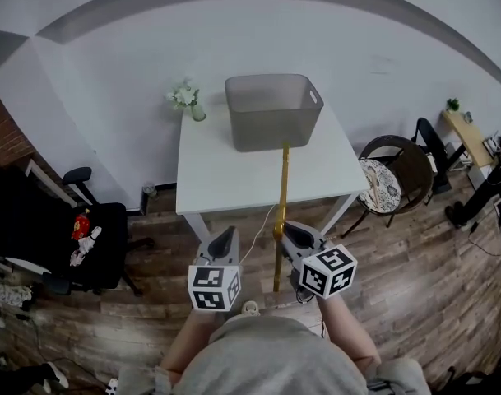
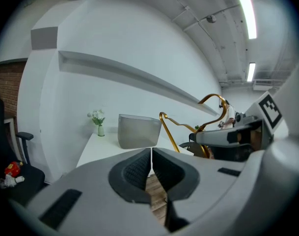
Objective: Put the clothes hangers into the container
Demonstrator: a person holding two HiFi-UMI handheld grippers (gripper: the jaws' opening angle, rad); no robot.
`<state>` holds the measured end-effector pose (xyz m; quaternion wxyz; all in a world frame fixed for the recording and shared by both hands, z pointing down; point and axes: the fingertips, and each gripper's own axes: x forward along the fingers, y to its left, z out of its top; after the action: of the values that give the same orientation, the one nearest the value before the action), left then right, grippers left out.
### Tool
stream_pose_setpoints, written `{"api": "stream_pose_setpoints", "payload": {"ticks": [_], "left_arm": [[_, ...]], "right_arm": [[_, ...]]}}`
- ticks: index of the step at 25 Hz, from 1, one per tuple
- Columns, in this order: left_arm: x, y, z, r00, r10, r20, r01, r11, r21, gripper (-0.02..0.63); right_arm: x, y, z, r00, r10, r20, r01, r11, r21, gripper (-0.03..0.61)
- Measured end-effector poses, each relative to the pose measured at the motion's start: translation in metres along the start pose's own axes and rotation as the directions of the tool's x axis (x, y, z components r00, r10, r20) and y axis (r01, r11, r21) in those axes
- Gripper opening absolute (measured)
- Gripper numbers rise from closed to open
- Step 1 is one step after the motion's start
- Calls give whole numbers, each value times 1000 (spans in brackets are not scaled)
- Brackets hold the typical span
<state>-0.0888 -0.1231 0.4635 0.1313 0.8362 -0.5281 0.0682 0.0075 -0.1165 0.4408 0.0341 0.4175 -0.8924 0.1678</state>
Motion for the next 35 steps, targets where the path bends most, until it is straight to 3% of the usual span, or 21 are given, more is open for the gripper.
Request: {"api": "stream_pose_setpoints", "payload": {"ticks": [18, 27, 35], "left_arm": [[70, 55, 13, 1000, 2, -23, -2, 1000, -9, 12], [101, 55, 11, 999, -1, -45, 1, 1000, -2, 12], [157, 63, 33, 999, 18, -29, -18, 1000, 1, 12]], "right_arm": [[102, -71, 61, 1000, -23, 9, 23, 999, 33, 48], [148, -111, 114, 1000, 4, 23, -5, 999, 45, 48], [204, -163, 159, 999, 50, -12, -49, 997, 66, 48]]}}
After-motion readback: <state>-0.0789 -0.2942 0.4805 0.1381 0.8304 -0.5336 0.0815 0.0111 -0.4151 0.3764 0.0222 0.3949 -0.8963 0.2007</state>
